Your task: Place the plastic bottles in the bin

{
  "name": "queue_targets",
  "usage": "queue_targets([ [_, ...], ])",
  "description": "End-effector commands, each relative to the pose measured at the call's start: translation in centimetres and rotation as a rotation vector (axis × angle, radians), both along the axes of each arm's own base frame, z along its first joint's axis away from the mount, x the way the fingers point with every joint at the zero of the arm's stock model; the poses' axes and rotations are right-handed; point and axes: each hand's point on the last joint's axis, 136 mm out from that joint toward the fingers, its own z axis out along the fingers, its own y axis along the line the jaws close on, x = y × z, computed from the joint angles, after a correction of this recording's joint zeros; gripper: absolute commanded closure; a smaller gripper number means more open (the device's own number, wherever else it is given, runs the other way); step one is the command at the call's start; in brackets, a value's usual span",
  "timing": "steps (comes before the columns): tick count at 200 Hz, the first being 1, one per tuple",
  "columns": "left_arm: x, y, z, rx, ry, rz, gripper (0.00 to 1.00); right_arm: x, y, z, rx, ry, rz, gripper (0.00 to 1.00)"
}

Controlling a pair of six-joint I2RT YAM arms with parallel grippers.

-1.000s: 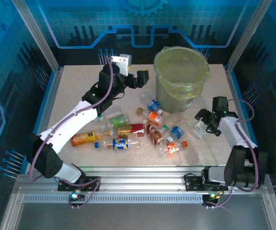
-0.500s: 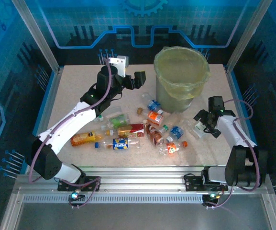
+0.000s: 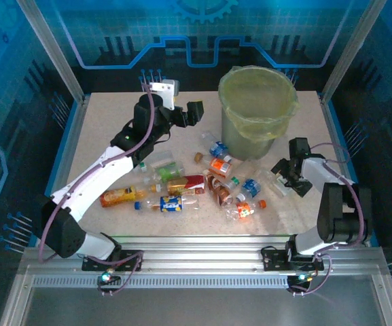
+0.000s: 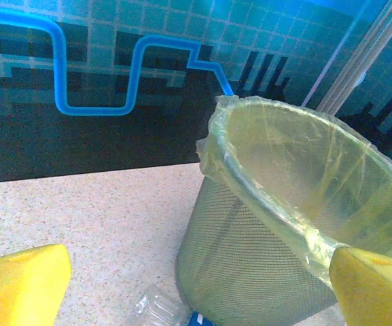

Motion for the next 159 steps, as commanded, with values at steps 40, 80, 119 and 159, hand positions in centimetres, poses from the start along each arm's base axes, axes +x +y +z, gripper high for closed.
queue_targets([
  [40, -0.4, 2.2, 1.2, -0.026, -0.030, 0.069, 0.01, 0.1, -0.2, -0.6, -0.034, 0.020, 0.025, 0.13],
  [80, -0.5, 3.0, 0.9, -0.028, -0.027, 0.098, 0.01, -0.4, -1.7, 3.1, -0.129, -0.009, 0.028, 0.30],
  [119, -0.6, 4.0, 0.2, -0.051, 0.000, 0.132, 0.01, -0.5, -2.7, 10.3, -0.221, -0.139, 0.046, 0.38],
  [159, -1.0, 5.6, -0.8, -0.084, 0.025, 0.180, 0.01, 0.1, -2.5, 20.7, -0.306, -0.376, 0.111, 0.40],
])
